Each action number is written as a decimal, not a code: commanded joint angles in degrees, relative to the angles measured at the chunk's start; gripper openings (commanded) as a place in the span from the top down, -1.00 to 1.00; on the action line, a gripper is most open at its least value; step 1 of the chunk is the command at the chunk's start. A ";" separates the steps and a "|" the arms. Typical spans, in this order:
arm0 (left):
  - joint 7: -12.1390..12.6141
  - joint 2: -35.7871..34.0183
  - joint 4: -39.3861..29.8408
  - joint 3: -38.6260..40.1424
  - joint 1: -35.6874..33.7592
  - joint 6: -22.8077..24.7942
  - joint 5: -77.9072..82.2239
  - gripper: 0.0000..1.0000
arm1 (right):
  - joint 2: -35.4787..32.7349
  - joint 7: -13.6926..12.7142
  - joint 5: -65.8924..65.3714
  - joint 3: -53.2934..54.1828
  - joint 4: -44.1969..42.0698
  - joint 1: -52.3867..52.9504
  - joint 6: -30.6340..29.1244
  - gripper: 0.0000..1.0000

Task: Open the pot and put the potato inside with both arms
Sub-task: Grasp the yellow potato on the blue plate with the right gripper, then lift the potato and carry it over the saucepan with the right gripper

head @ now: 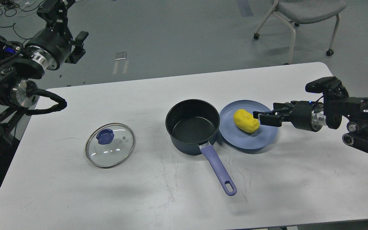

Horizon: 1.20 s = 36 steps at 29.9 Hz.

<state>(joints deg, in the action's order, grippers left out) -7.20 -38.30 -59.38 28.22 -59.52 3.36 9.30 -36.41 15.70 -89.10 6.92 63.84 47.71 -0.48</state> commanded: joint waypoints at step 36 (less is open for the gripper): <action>-3.52 0.60 0.32 0.60 3.36 0.59 6.08 -0.96 | 11.72 5.04 0.41 -5.34 -15.24 4.84 9.70 0.76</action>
<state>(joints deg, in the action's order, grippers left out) -10.73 -37.70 -59.06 28.82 -56.18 3.96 15.36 -23.95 20.75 -88.77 0.74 47.84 50.52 7.87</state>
